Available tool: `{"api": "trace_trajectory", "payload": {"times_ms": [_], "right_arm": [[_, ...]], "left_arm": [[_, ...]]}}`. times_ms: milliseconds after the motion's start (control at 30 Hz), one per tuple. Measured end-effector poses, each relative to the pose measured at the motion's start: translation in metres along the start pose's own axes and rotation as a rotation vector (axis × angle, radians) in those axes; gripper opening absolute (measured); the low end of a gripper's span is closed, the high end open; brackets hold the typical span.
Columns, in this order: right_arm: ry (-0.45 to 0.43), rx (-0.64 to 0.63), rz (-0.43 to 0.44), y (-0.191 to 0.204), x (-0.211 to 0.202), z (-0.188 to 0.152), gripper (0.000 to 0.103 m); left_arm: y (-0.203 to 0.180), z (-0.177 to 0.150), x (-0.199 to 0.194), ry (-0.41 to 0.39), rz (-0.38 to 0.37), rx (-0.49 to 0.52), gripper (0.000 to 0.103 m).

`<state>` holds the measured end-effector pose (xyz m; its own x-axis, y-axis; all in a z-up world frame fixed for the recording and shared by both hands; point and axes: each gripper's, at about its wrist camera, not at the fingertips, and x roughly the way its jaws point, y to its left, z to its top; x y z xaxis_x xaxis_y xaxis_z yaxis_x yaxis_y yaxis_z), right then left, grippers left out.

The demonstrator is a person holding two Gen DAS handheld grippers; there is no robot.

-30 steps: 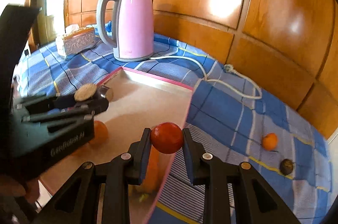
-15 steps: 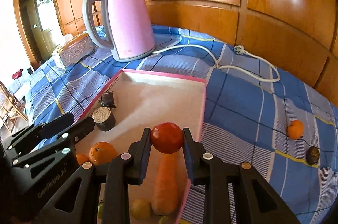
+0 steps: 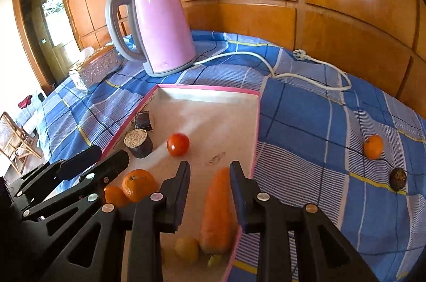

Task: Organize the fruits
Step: 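Release the log slice into the tray with left gripper while right gripper drops the tomato there, then withdraw both open grippers from the tray toward the orange and passion fruit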

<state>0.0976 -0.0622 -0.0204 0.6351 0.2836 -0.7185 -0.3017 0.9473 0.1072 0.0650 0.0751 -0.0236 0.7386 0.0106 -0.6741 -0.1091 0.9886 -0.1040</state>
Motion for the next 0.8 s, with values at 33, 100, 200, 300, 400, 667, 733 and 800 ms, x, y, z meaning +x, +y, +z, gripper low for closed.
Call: {"api": "trace_trajectory", "payload": {"times_ms": [33, 100, 200, 300, 400, 667, 733, 800], "right_arm": [[-0.003, 0.003, -0.003, -0.001, -0.002, -0.001, 0.031], [-0.013, 0.014, -0.012, -0.005, -0.007, -0.004, 0.031], [-0.022, 0.036, -0.023, -0.013, -0.013, -0.008, 0.031], [-0.031, 0.059, -0.040, -0.020, -0.018, -0.013, 0.031], [-0.042, 0.086, -0.057, -0.029, -0.025, -0.018, 0.031], [-0.046, 0.157, -0.123, -0.060, -0.036, -0.033, 0.031], [-0.044, 0.178, -0.143, -0.069, -0.038, -0.038, 0.031], [-0.043, 0.197, -0.166, -0.079, -0.041, -0.042, 0.031]], "left_arm": [[-0.001, -0.001, -0.001, 0.000, -0.001, 0.002, 0.039], [-0.004, -0.002, -0.003, 0.000, -0.004, 0.008, 0.039], [-0.009, -0.004, -0.006, 0.000, -0.013, 0.024, 0.039], [-0.016, -0.006, -0.010, -0.003, -0.024, 0.041, 0.039], [-0.023, -0.009, -0.013, -0.004, -0.035, 0.060, 0.039], [-0.042, -0.012, -0.019, -0.004, -0.066, 0.109, 0.039], [-0.047, -0.013, -0.020, -0.004, -0.072, 0.121, 0.039], [-0.052, -0.014, -0.020, -0.003, -0.078, 0.131, 0.039]]}}
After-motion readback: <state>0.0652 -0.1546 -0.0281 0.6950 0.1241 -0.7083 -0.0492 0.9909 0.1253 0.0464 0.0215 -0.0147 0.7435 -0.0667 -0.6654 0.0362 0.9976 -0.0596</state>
